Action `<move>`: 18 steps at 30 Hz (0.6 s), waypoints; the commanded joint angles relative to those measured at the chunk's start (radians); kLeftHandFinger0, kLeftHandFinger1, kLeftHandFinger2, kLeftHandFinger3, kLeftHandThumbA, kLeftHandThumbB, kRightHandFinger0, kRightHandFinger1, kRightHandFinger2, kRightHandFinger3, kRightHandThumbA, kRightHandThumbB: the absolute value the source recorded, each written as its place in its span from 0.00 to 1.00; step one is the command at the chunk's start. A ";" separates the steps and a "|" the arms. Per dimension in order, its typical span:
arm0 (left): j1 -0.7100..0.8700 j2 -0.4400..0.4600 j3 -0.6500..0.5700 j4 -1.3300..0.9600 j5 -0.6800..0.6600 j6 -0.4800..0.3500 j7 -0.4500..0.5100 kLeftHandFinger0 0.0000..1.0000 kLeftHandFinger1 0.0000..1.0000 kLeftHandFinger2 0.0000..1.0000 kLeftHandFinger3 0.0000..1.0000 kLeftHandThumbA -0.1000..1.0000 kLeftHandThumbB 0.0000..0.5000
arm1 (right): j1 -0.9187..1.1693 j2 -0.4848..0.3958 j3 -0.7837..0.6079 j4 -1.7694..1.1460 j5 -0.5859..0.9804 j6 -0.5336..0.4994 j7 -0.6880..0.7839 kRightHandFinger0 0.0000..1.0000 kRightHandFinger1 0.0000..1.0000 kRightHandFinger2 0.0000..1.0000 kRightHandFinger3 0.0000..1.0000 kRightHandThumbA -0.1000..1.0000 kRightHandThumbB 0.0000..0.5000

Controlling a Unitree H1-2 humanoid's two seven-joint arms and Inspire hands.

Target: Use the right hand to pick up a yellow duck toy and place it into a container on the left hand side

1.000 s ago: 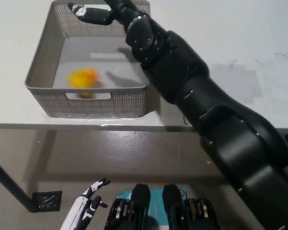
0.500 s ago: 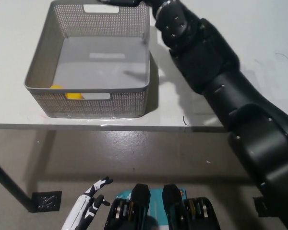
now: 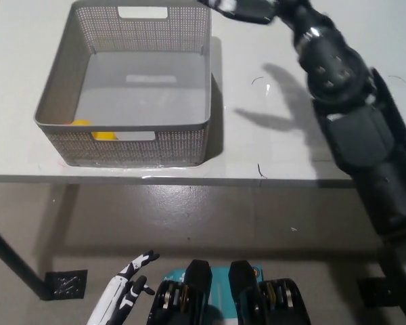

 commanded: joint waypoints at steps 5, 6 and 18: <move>-0.049 0.019 0.032 -0.009 0.011 -0.035 0.019 0.58 0.96 1.00 0.99 1.00 1.00 | 0.359 -0.245 -0.346 -1.163 0.388 0.153 0.049 1.00 1.00 1.00 1.00 1.00 0.80; -0.053 0.020 0.033 -0.003 0.010 -0.035 0.023 0.57 0.94 1.00 0.99 1.00 1.00 | 0.408 -0.241 -0.346 -1.191 0.419 0.135 0.038 1.00 1.00 1.00 1.00 1.00 0.83; -0.078 0.016 0.061 0.021 -0.003 -0.035 0.032 0.58 0.94 1.00 1.00 1.00 1.00 | 0.944 -0.133 -0.166 -1.116 0.612 -0.119 0.097 1.00 1.00 1.00 1.00 1.00 0.77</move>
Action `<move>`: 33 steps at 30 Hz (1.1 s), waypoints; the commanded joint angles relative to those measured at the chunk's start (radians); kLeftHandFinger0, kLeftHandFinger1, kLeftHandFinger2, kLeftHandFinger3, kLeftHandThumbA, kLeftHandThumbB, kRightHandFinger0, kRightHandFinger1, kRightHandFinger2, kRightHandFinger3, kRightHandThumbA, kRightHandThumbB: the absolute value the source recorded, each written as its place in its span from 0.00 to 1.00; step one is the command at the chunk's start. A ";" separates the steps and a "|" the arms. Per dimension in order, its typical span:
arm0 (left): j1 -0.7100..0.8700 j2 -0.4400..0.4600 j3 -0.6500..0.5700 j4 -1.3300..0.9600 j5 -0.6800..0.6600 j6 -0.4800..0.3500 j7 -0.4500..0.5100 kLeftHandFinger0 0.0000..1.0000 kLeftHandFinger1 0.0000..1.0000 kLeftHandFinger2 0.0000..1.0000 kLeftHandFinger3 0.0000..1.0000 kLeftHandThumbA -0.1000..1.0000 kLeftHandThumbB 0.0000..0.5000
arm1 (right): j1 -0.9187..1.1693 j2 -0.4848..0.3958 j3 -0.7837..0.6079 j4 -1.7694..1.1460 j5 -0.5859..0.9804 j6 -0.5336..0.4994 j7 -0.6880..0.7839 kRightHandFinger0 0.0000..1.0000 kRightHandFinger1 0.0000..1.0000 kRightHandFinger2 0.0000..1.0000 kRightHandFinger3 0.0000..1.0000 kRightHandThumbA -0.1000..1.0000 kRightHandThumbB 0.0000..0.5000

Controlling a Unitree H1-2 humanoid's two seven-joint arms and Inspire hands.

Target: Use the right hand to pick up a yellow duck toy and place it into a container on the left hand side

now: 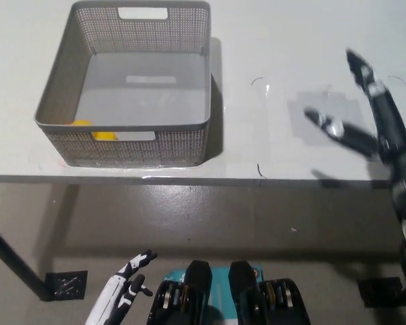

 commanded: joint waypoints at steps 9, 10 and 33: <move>-0.098 0.019 0.091 0.026 -0.012 -0.036 0.029 0.63 0.97 1.00 1.00 1.00 1.00 | 0.416 0.088 0.059 -0.191 0.299 -0.381 0.118 1.00 1.00 1.00 1.00 1.00 0.70; -0.099 0.018 0.094 0.026 -0.012 -0.036 0.030 0.63 0.97 1.00 1.00 1.00 1.00 | 0.425 0.111 0.064 -0.139 0.286 -0.400 0.109 1.00 1.00 1.00 1.00 1.00 0.70; -0.122 0.008 0.143 0.034 -0.016 -0.036 0.020 0.72 0.99 1.00 1.00 1.00 1.00 | 0.374 0.226 0.051 0.261 0.262 -0.540 0.098 1.00 1.00 1.00 1.00 0.93 0.57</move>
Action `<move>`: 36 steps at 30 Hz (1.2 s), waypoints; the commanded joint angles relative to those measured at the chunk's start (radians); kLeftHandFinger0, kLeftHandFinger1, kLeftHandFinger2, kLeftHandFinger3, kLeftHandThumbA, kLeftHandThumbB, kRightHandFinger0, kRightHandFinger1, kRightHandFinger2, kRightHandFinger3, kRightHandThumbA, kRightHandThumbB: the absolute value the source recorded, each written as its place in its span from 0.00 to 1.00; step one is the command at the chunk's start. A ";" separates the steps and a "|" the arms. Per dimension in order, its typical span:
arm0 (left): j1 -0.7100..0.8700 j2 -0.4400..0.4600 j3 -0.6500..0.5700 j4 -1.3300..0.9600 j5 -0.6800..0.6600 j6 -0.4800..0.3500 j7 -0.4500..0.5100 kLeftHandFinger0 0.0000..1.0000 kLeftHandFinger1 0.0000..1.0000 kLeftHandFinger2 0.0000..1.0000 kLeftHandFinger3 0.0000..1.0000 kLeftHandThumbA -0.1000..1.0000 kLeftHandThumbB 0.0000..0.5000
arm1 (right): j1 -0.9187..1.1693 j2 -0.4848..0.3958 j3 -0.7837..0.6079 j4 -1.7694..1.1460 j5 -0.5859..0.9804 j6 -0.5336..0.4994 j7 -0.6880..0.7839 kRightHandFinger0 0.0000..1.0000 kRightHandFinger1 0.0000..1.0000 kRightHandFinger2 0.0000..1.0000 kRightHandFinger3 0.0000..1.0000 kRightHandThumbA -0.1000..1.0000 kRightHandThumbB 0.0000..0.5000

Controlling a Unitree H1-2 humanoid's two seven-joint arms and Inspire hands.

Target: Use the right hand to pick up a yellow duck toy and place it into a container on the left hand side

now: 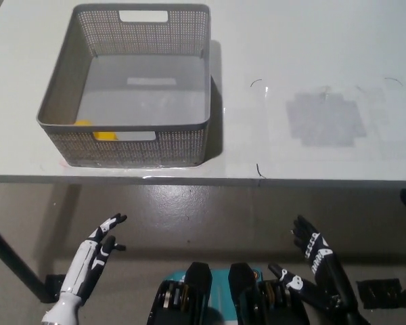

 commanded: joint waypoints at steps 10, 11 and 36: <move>-0.025 0.004 -0.001 -0.010 -0.003 -0.033 0.016 0.68 1.00 1.00 1.00 1.00 1.00 | -0.042 0.009 -0.004 0.009 0.043 -0.115 0.028 1.00 1.00 1.00 1.00 0.90 0.54; -0.026 0.004 -0.001 -0.010 -0.004 -0.033 0.014 0.68 1.00 1.00 1.00 1.00 1.00 | -0.042 0.008 -0.003 0.006 0.042 -0.116 0.028 1.00 1.00 1.00 1.00 0.90 0.52; 0.002 -0.005 0.007 -0.024 -0.007 -0.033 0.006 0.71 0.98 1.00 1.00 1.00 1.00 | -0.040 0.003 0.003 0.038 0.033 -0.147 0.039 0.91 0.94 1.00 1.00 0.77 0.44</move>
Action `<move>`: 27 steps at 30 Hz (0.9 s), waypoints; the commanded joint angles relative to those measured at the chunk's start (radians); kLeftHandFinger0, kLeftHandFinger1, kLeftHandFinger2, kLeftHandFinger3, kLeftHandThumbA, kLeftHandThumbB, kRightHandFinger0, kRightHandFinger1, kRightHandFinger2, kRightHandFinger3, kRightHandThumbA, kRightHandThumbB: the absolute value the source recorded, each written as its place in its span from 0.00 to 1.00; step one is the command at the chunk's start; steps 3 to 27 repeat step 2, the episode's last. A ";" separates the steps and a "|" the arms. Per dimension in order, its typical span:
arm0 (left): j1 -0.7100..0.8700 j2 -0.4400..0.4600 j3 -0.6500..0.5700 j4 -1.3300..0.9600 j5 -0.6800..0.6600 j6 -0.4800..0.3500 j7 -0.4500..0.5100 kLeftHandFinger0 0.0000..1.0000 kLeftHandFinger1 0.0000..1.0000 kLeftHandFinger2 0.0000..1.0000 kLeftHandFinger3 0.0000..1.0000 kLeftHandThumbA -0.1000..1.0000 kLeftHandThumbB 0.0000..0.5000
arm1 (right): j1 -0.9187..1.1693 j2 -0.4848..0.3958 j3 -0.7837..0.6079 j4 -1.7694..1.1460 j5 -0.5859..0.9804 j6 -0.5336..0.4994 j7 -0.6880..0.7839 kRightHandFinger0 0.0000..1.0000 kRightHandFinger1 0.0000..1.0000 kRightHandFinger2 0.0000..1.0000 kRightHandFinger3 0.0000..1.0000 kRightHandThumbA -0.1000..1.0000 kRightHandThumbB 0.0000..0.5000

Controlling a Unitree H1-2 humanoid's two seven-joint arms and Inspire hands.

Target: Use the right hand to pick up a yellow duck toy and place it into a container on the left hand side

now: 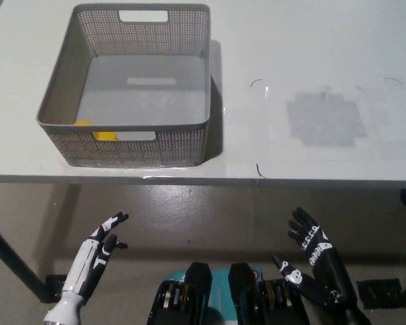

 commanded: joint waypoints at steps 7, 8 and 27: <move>0.003 0.001 0.008 -0.029 -0.006 -0.032 0.007 0.70 0.98 1.00 1.00 1.00 1.00 | -0.019 0.003 0.001 -0.009 -0.001 -0.067 0.011 0.91 0.93 1.00 1.00 0.77 0.44; 0.003 0.001 0.008 -0.029 -0.006 -0.032 0.007 0.70 0.98 1.00 1.00 1.00 1.00 | -0.019 0.003 0.001 -0.009 -0.001 -0.067 0.011 0.91 0.93 1.00 1.00 0.77 0.44; 0.003 0.001 0.008 -0.029 -0.006 -0.032 0.007 0.70 0.98 1.00 1.00 1.00 1.00 | -0.019 0.003 0.001 -0.009 -0.001 -0.067 0.011 0.91 0.93 1.00 1.00 0.77 0.44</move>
